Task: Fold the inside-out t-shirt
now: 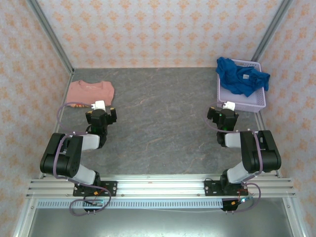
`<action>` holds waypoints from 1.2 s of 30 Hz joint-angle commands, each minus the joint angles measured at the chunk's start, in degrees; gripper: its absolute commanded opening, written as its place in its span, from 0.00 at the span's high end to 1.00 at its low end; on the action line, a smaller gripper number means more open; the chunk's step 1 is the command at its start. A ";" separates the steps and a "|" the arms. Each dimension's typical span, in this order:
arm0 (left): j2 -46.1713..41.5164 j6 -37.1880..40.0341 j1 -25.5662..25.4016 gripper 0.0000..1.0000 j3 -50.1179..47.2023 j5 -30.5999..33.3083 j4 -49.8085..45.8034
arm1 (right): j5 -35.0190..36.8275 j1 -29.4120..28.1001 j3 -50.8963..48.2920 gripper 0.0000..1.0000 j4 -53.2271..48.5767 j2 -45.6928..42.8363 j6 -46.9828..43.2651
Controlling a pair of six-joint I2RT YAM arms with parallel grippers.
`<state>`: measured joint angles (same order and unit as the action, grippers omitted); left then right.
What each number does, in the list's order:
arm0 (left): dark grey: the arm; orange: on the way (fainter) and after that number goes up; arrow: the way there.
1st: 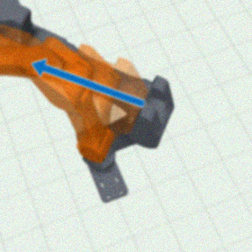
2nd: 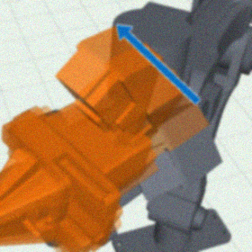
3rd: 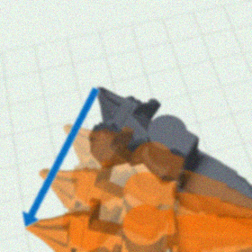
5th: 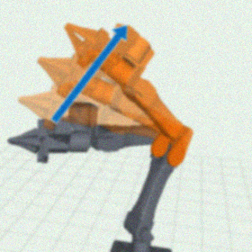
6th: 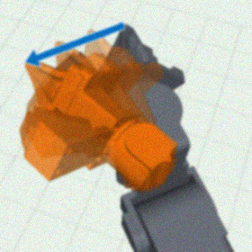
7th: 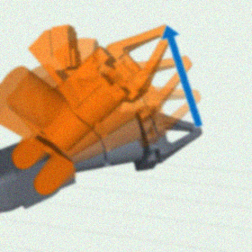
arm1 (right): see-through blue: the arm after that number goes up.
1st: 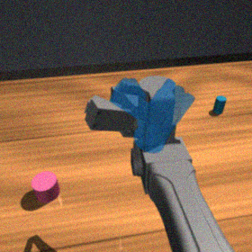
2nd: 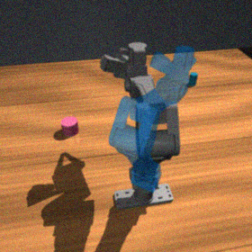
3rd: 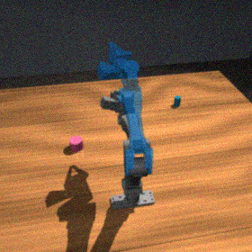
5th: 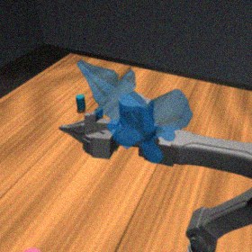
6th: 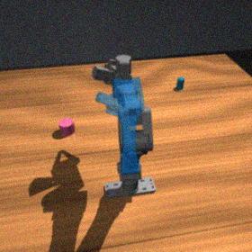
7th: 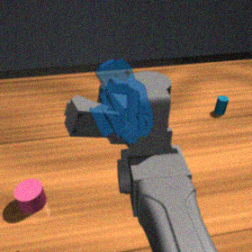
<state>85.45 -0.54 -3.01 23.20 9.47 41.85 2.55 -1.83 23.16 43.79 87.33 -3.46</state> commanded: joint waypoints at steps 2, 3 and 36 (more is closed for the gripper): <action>-1.63 -0.93 -0.32 0.00 1.36 3.20 -0.56 | 2.46 -0.49 0.74 0.01 -0.07 -2.07 0.88; -3.95 -1.46 -0.35 0.00 2.68 4.25 -4.53 | 4.51 -0.72 0.90 0.01 -2.35 -4.35 1.35; -13.52 -21.95 -16.19 0.00 33.99 -10.37 -52.60 | -2.63 15.46 79.41 0.01 -68.31 34.60 31.53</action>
<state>71.57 -23.53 -18.46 55.46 -1.63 -8.49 2.17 14.15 97.14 -20.21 118.50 21.26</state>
